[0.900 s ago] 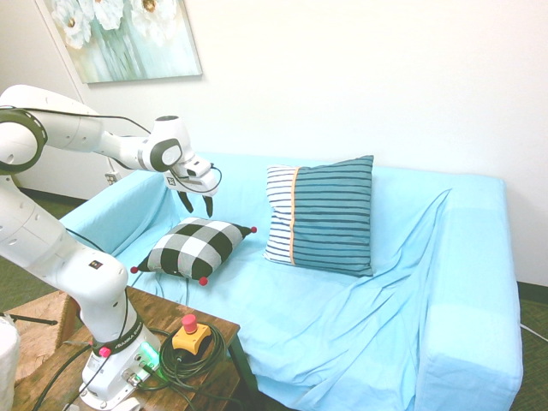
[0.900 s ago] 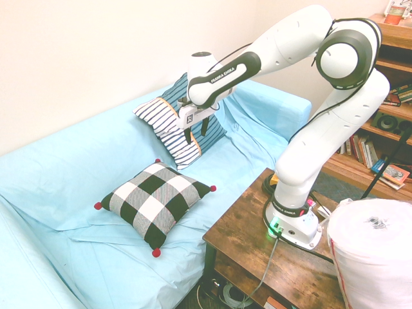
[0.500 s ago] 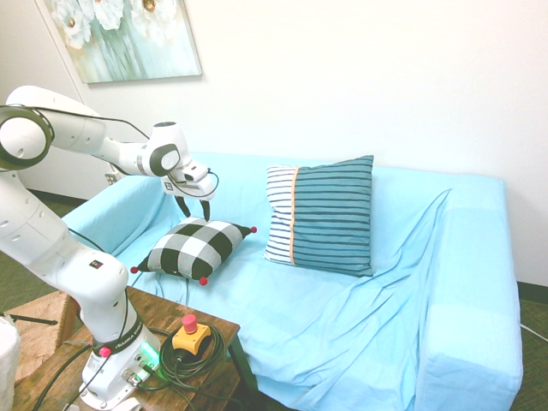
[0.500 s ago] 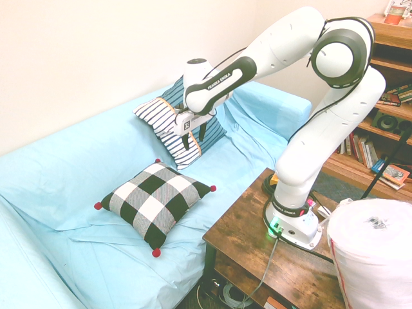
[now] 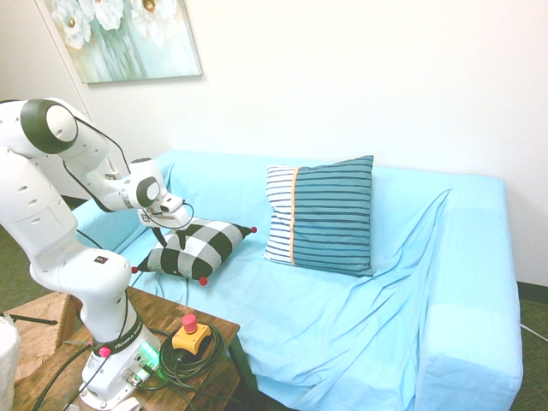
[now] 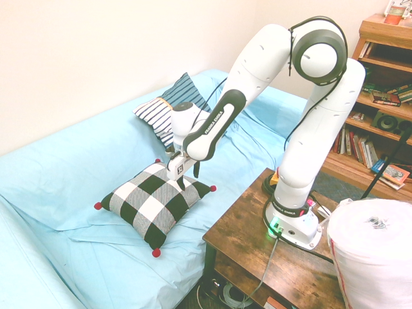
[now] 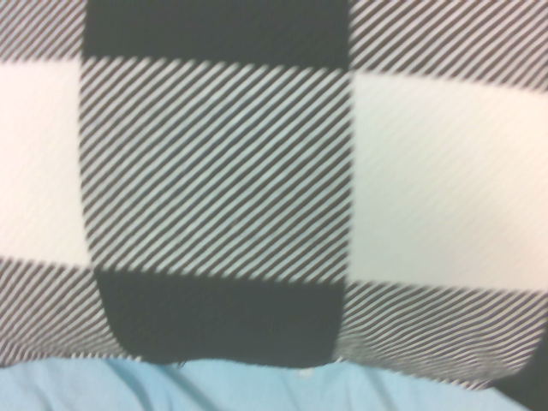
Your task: Stand the pillow up
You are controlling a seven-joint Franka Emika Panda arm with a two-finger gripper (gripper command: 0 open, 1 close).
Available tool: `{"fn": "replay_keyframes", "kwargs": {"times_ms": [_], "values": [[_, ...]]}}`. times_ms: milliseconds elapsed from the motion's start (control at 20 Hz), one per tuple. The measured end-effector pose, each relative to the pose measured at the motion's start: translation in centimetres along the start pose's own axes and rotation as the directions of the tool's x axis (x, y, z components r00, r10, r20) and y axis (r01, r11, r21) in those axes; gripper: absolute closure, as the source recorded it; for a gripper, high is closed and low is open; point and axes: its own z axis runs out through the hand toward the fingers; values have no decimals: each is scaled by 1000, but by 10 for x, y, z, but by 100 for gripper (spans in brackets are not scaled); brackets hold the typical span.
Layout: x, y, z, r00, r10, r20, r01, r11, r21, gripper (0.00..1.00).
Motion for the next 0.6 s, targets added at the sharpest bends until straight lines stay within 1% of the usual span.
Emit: {"fn": "replay_keyframes", "kwargs": {"times_ms": [200,400,600], "values": [[-33,-2,51,1000,-27,4,27,999,-40,0],[-54,0,100,999,-38,15,39,997,-70,0],[-66,-10,140,999,-29,16,30,998,-61,0]]}}
